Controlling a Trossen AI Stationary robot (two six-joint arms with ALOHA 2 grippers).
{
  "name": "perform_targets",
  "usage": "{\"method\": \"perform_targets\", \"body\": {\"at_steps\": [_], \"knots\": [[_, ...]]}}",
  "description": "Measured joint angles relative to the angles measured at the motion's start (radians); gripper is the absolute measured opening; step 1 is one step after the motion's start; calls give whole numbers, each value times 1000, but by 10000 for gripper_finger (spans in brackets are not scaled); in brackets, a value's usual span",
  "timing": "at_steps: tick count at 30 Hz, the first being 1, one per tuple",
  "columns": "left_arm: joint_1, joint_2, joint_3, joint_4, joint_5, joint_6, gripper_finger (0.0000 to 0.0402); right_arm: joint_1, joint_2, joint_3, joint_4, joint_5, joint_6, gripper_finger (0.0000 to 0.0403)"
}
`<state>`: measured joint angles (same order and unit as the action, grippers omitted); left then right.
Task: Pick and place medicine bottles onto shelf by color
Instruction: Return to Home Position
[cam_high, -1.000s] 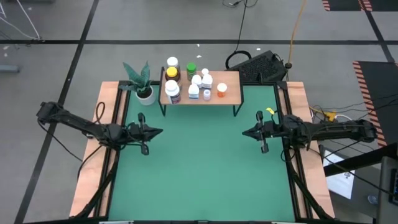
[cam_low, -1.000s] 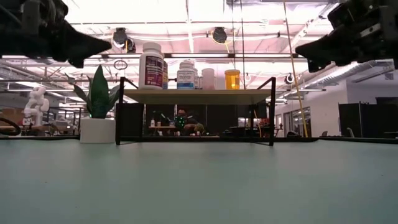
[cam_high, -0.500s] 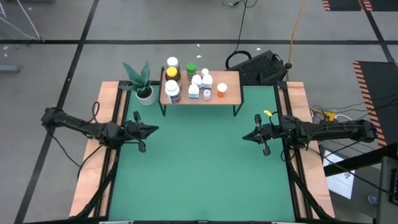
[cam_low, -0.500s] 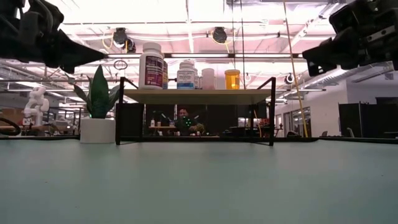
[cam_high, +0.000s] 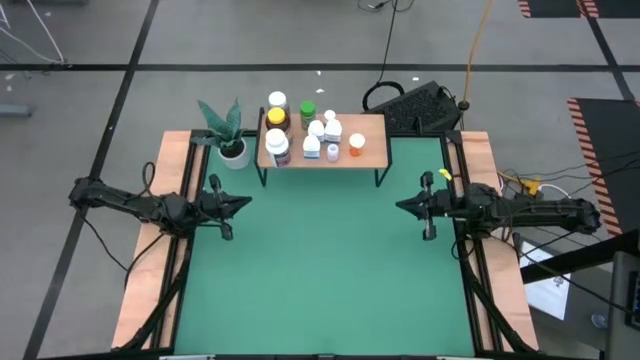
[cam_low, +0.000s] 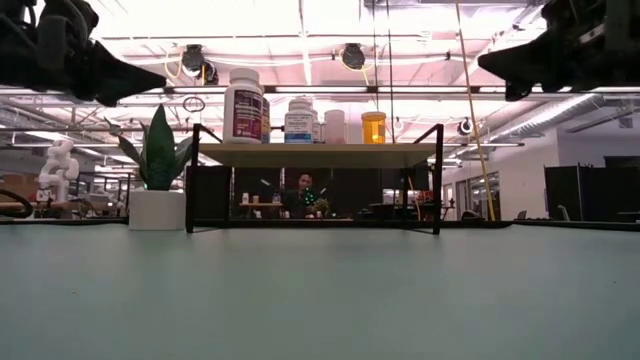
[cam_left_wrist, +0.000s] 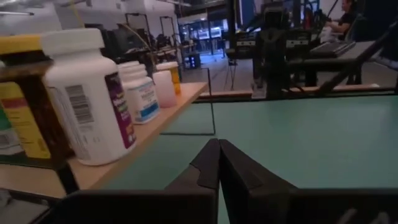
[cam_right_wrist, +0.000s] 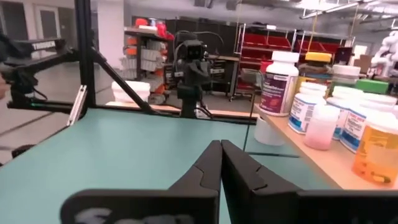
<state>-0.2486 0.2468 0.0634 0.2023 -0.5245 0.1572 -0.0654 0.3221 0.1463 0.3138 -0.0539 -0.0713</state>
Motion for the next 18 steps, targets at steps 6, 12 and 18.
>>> {"method": "perform_targets", "body": {"at_steps": [6,12,18], "knots": [[-2,-51,65,-207,1,-79,3,-1,-189,0,-151,2,9,0],[-2,-84,57,-230,4,-118,16,-1,-311,-7,-174,-116,28,0],[-6,-85,57,-255,64,-185,5,0,-316,-98,-47,-213,37,0]]}}
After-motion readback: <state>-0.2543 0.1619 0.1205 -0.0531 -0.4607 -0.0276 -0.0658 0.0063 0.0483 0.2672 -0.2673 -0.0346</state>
